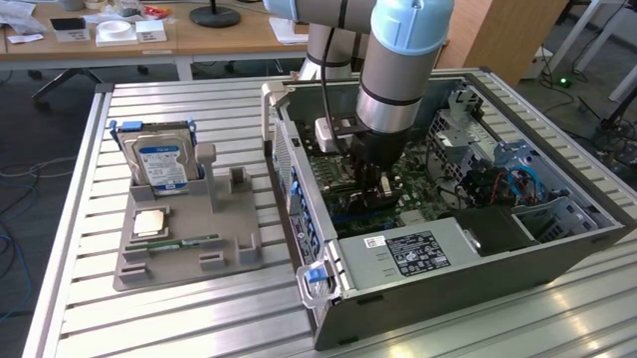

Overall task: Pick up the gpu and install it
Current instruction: 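Insert the gpu into the slot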

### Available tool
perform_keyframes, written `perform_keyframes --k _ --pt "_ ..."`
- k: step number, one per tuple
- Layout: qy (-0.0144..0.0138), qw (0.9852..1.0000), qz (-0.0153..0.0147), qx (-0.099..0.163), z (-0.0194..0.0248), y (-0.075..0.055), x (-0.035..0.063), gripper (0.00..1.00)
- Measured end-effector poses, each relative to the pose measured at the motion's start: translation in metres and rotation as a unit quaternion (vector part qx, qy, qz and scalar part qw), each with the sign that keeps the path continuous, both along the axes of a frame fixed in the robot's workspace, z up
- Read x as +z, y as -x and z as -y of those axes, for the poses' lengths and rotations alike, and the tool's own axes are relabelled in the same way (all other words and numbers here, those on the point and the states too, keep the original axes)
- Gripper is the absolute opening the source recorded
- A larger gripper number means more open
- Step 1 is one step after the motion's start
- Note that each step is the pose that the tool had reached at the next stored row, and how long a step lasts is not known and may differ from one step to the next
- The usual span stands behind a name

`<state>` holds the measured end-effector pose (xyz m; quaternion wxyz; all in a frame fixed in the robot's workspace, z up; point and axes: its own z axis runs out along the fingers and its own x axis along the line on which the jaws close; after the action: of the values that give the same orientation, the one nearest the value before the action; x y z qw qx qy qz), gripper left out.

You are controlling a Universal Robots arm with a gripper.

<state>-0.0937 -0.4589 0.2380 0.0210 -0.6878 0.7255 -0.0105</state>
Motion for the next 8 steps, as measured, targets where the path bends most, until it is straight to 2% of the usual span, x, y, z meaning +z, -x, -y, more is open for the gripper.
perform_keyframes --k 5,8 --pt "0.0000 1.0000 0.0000 0.000 0.0000 0.0000 0.0000 0.40" --pt "0.0000 1.0000 0.0000 0.000 0.0000 0.0000 0.0032 0.40"
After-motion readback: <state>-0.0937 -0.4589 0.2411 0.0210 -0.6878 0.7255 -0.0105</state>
